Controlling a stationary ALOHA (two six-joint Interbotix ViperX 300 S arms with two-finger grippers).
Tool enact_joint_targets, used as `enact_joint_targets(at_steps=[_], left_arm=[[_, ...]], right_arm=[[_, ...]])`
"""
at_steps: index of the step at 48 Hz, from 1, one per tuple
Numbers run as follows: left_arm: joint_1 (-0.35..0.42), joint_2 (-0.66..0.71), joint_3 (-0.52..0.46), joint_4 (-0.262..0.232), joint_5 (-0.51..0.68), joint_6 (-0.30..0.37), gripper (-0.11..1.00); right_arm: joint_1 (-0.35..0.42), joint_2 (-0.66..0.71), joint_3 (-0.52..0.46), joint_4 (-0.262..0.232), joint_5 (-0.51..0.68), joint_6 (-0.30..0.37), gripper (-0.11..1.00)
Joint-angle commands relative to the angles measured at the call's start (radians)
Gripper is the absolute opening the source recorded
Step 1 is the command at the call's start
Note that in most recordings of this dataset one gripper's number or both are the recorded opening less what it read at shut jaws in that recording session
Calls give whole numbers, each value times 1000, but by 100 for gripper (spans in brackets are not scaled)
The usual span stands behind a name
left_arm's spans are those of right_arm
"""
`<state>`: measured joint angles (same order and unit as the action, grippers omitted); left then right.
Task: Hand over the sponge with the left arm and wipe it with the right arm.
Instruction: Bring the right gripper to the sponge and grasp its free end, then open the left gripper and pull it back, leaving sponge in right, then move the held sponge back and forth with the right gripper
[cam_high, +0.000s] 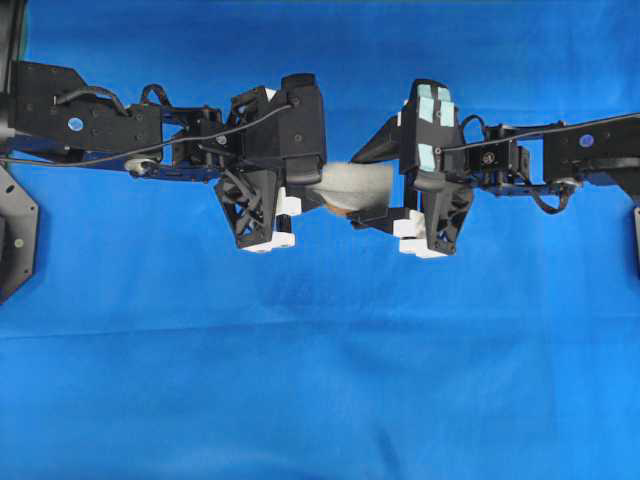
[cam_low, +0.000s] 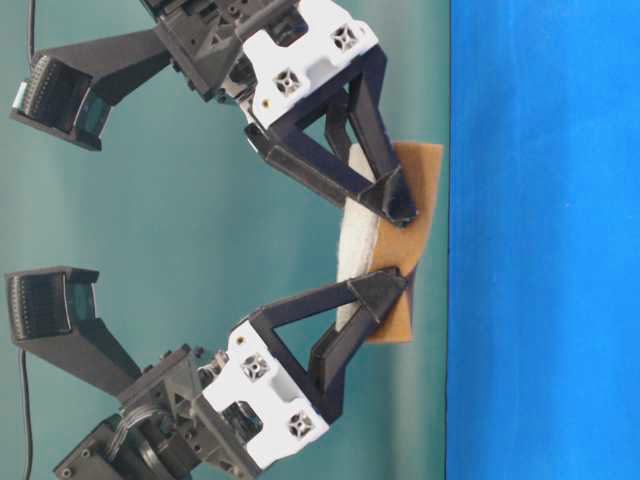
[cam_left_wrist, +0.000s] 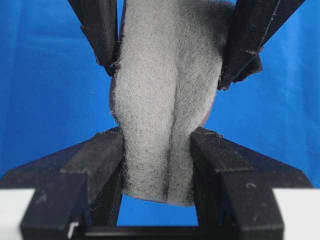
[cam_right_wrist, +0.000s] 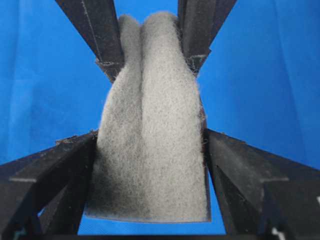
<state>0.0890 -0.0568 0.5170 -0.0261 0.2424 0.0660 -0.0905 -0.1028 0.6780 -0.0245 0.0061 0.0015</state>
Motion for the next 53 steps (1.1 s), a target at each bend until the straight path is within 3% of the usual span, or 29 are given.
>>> enact_joint_targets(at_steps=[1, 6, 14, 17, 22, 26, 40, 53], left_arm=[[-3, -28, -11, 0, -11, 2, 32], [-3, -31, -9, 0, -14, 2, 32], [-11, -55, 8, 0, -41, -2, 31], [-17, -72, 21, 0, -64, -2, 46], [-28, -127, 55, 0, -97, -2, 77], [-31, -183, 94, 0, -118, -3, 90], [-44, -391, 273, 0, -276, -6, 88], [-46, -460, 327, 0, -319, -12, 88]], right_arm=[[-2, -9, -20, -11, -3, -2, 73], [-2, -9, -20, -14, -2, -2, 64], [-2, -15, -17, -17, 0, -5, 28], [-2, -20, -15, -17, 0, -5, 19], [0, -34, -8, -17, 0, -5, 19], [-2, -49, 0, -17, 0, -5, 19], [-2, -91, 32, -17, 0, 2, 19], [0, -81, 31, -17, 0, 3, 19]])
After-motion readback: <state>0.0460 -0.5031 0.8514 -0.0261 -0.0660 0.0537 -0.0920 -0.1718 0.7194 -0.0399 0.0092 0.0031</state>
